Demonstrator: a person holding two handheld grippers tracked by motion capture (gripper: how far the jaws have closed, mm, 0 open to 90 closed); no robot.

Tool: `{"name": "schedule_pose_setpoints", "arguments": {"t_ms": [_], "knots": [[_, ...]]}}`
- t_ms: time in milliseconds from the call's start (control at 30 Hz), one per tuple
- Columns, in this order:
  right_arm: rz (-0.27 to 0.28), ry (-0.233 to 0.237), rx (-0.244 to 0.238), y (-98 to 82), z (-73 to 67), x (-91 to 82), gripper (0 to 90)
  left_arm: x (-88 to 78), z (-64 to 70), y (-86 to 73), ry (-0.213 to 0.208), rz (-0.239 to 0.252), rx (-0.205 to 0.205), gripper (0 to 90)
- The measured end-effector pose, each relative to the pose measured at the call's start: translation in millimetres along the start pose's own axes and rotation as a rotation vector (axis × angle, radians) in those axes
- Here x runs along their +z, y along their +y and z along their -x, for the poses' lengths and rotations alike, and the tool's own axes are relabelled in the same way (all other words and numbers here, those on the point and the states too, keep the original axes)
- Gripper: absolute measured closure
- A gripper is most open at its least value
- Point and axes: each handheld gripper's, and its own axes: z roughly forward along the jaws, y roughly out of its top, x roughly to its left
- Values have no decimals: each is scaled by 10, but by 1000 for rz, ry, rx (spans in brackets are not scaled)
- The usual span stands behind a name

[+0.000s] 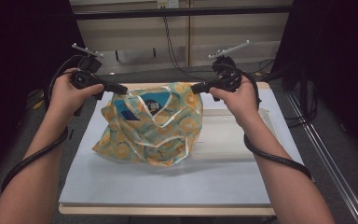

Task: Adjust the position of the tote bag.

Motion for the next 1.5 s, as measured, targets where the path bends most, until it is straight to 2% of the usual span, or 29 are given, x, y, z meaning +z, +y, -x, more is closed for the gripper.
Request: {"name": "schedule_pose_setpoints", "arguments": {"t_ms": [167, 633, 767, 900, 1033, 1167, 1233, 1333, 1500], "knots": [[-30, 5, -1, -98, 27, 137, 898, 42, -32, -35, -2, -2, -12, 817], [-82, 21, 5, -346, 79, 318, 895, 173, -86, -138, -11, -20, -39, 815], [-91, 25, 9, -401, 91, 348, 893, 210, -91, -158, -8, -37, -35, 814], [-99, 23, 10, -439, 103, 356, 888, 241, -91, -177, -20, -36, -46, 812], [-101, 28, 12, -465, 115, 351, 888, 251, -78, -185, -11, -34, -54, 794], [-95, 30, 15, -467, 115, 332, 888, 178, -49, -150, -21, 2, -29, 671], [-93, 38, 11, -464, 114, 327, 888, 131, -19, -121, -3, 15, -10, 569], [-95, 35, 9, -458, 109, 318, 888, 57, 24, -84, 7, 49, -8, 503], [-96, 33, 2, -447, 88, 305, 888, -22, 112, -45, 40, 44, 30, 353]]}}
